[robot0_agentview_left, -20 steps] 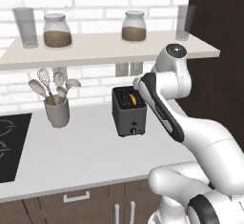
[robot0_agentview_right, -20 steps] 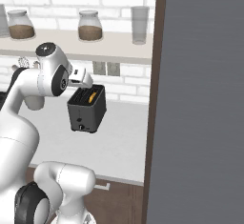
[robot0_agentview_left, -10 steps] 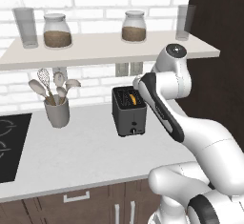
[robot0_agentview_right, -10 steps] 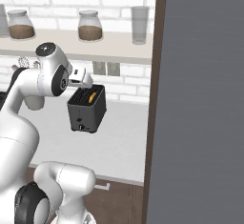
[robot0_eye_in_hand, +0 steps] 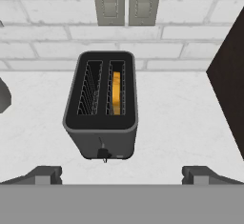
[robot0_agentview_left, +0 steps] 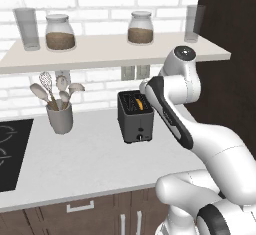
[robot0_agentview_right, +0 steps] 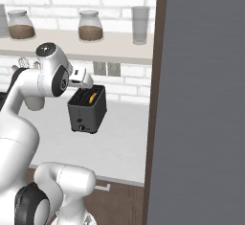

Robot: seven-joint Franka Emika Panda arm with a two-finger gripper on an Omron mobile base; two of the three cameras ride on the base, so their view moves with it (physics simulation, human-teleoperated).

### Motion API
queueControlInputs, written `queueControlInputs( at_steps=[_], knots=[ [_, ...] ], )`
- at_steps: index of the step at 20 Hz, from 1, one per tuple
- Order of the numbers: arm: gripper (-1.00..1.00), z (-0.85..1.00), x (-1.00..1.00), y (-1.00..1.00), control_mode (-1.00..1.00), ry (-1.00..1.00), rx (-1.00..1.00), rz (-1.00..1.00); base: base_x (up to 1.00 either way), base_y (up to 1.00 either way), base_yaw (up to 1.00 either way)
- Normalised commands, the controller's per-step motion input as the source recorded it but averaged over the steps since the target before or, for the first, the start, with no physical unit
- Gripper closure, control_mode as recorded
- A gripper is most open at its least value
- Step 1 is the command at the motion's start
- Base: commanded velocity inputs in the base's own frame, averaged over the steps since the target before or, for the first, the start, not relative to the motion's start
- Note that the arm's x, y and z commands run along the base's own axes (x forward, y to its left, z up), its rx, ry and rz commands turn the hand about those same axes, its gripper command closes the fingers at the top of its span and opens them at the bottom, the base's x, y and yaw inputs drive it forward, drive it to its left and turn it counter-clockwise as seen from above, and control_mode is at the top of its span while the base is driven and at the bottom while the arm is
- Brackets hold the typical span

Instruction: Start the toaster. Once the lever pops up, take the bread to the plate on the dining counter.

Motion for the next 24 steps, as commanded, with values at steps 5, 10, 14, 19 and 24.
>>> queueControlInputs(
  at_steps=[5,10,14,19,24],
  knots=[
    [-1.00,0.00,0.00,0.00,-1.00,0.00,0.00,0.00,0.00,0.00,0.00],
    [-1.00,0.00,0.00,0.00,-1.00,0.00,0.00,0.00,0.00,0.00,0.00],
    [-1.00,0.00,0.00,0.00,-1.00,0.00,0.00,0.00,0.00,0.00,0.00],
    [-1.00,0.00,0.00,0.00,-1.00,0.00,0.00,0.00,0.00,0.00,0.00],
    [-1.00,0.00,0.00,0.00,-1.00,0.00,0.00,0.00,0.00,0.00,0.00]
  ],
)
